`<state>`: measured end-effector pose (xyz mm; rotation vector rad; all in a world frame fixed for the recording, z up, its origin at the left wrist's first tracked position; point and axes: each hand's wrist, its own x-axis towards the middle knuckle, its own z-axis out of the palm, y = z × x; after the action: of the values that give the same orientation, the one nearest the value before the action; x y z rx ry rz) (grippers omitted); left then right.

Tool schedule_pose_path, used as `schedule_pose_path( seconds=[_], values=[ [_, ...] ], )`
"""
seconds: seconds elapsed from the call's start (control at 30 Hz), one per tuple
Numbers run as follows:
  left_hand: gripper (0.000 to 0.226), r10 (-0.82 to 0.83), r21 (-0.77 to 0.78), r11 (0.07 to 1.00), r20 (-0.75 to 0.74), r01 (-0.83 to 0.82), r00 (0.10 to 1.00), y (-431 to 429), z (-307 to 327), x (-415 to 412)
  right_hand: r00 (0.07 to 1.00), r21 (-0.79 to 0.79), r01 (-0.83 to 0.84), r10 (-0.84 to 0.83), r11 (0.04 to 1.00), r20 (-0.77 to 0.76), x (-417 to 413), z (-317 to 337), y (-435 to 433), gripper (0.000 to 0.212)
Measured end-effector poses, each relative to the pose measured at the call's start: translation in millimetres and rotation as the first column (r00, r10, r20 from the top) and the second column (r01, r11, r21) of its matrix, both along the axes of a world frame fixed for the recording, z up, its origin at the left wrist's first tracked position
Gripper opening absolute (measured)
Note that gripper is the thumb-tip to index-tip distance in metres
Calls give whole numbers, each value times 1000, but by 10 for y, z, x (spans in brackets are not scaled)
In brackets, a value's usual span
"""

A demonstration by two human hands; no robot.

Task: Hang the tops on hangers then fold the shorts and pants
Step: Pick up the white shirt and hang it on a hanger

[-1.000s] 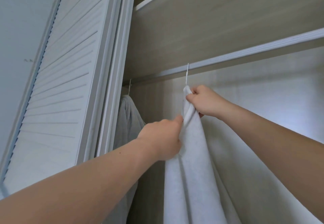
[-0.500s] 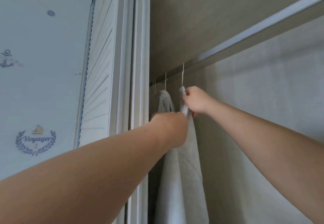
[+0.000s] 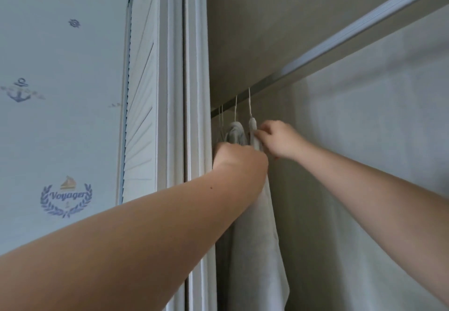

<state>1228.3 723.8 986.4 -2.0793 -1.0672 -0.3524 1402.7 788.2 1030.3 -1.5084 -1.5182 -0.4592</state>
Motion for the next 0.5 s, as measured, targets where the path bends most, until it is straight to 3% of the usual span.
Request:
schedule_pose_path(
  seconds=[0.13,0.27,0.37,0.5],
  values=[
    [30,-54,151,987,-56,62,997,-201,-132,-216,998,12,-47,46,999,44,-66,-116,-376,48],
    [45,-260,335,907,-35,257,965,-447,-293,-704,985,78,-59,46,995,167,-417,-328,-932,54],
    [56,-267,326,913,31,243,963,-632,-488,-1256,968,122,-37,6,992,250,-836,-564,-1386,58],
    [76,-130,189,977,153,100,980,-917,-823,-2131,911,99,-36,-8,994,411,-1608,-869,-1928,69]
  ],
)
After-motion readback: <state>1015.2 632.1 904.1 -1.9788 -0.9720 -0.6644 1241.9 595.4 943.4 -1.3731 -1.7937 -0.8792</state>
